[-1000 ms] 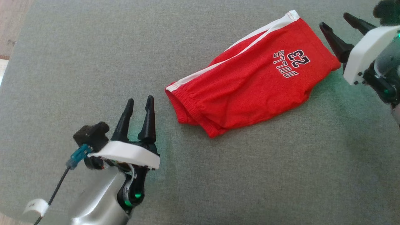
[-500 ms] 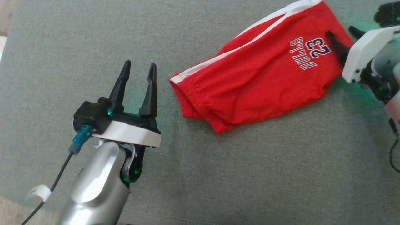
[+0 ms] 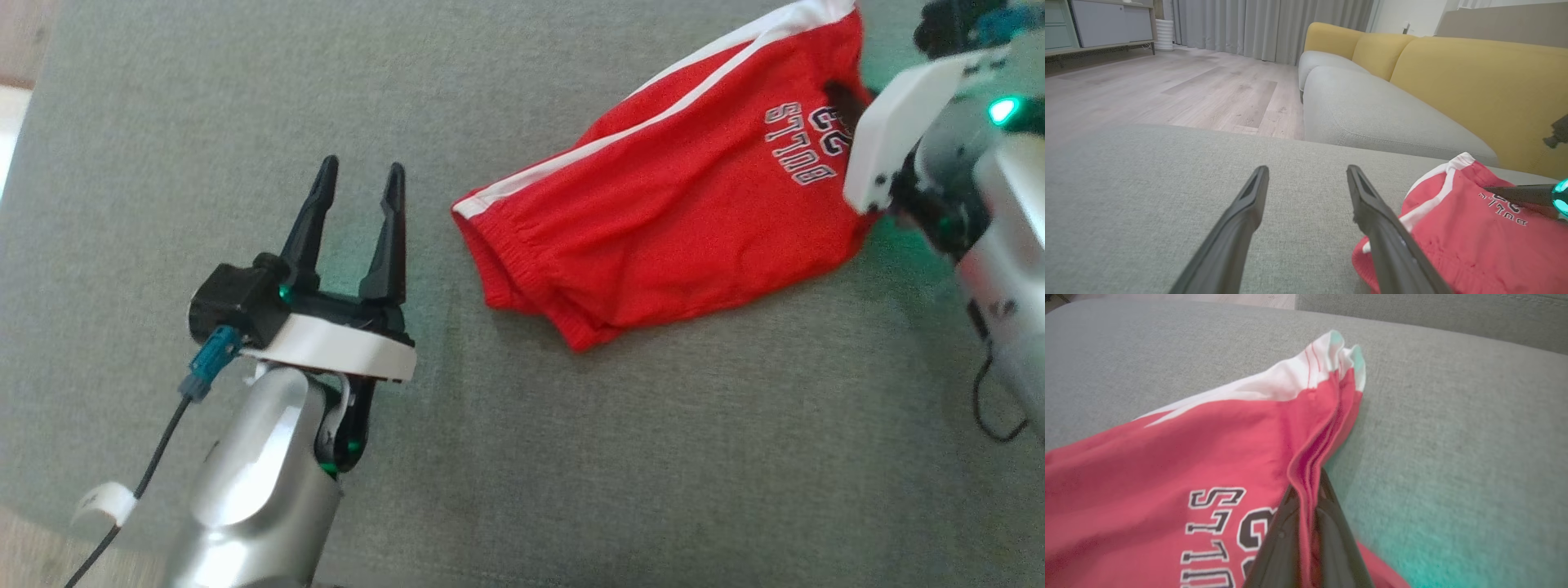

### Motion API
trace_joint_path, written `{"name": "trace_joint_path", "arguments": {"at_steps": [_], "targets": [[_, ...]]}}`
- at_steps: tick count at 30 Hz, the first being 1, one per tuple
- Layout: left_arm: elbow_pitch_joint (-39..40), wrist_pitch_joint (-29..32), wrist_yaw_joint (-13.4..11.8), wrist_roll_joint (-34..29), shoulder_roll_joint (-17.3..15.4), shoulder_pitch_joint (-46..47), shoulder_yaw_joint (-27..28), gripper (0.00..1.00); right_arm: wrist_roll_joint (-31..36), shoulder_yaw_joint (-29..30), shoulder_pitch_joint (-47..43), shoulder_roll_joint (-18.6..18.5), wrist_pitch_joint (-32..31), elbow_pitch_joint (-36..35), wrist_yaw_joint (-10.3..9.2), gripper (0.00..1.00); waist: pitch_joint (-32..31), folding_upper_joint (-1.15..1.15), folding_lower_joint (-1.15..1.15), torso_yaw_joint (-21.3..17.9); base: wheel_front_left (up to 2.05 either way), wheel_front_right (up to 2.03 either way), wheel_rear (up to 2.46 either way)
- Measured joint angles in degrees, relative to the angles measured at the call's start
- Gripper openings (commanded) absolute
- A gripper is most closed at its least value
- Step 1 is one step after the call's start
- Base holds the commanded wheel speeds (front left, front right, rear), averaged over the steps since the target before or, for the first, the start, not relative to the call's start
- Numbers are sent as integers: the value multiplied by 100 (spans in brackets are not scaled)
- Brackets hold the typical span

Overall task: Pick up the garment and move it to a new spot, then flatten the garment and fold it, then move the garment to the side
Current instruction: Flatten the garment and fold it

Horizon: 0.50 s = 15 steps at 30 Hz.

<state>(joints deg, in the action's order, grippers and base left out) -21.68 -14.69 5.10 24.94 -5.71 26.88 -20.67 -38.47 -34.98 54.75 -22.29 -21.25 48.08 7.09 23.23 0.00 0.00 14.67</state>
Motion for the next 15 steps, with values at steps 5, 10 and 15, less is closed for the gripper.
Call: {"name": "trace_joint_path", "arguments": {"at_steps": [5, 10, 15], "targets": [[-115, -1, 46, -81, -40, -166, 208, 100, -81, 86, -479, -23, 291, -155, 0, 0, -286, 0, 0, -235, 0, 0, 0], [-193, -1, 54, -98, -126, -485, 342, 100, 82, 359, -766, -138, 437, -198, 0, 0, -606, 0, -1, -460, 0, 0, 0], [-276, -1, 54, -143, -233, -872, 420, 100, 457, 773, -1151, -376, 476, -325, 0, 0, -1031, 0, -2, -739, 0, 0, 0]]}}
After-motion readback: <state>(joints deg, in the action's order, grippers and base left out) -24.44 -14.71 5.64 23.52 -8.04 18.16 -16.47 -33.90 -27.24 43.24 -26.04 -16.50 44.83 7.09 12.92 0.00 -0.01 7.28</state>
